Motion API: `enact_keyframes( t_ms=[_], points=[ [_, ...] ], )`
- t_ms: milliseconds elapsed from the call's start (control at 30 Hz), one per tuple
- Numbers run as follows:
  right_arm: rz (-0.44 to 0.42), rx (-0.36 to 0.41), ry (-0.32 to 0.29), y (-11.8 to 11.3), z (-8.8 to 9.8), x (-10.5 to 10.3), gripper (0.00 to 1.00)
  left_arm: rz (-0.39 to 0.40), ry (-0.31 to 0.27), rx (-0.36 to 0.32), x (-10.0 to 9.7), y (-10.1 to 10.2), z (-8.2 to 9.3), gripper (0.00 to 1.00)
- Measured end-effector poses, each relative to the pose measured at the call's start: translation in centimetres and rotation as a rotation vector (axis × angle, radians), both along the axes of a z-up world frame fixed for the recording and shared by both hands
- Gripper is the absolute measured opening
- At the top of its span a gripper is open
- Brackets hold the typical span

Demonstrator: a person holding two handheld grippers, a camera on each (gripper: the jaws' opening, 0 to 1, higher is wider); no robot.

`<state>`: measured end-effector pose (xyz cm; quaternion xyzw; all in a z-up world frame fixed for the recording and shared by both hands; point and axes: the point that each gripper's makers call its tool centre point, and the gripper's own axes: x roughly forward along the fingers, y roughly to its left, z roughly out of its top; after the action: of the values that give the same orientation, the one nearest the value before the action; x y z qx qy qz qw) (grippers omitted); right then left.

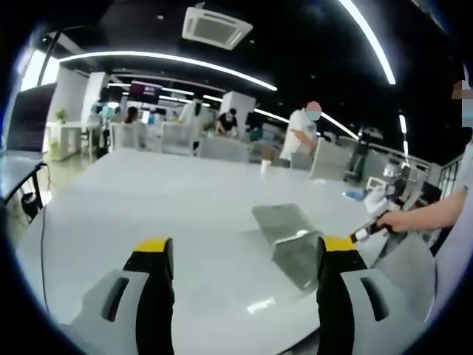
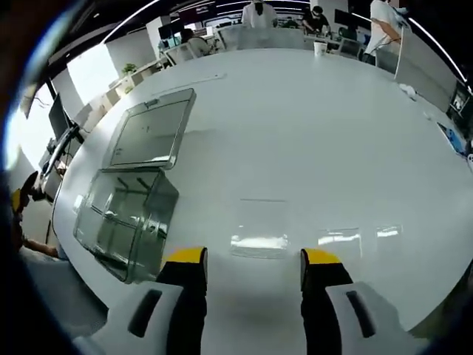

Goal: Insert the divider into the dual guide fixture by aligning both edges with the guide slots and pushing it downward to the bottom, including one-sided entry, uneven engagement, binding, and posture correction.

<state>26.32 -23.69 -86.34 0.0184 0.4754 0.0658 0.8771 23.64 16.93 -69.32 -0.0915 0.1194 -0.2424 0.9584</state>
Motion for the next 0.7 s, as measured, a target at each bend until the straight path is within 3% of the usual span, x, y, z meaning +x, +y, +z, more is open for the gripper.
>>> enact_keyframes(
  t_ms=[700],
  points=[
    [0.008, -0.11, 0.044, -0.34, -0.98, 0.3, 0.46, -0.008, 0.005, 0.002, 0.59, -0.09, -0.01, 0.77]
  ],
)
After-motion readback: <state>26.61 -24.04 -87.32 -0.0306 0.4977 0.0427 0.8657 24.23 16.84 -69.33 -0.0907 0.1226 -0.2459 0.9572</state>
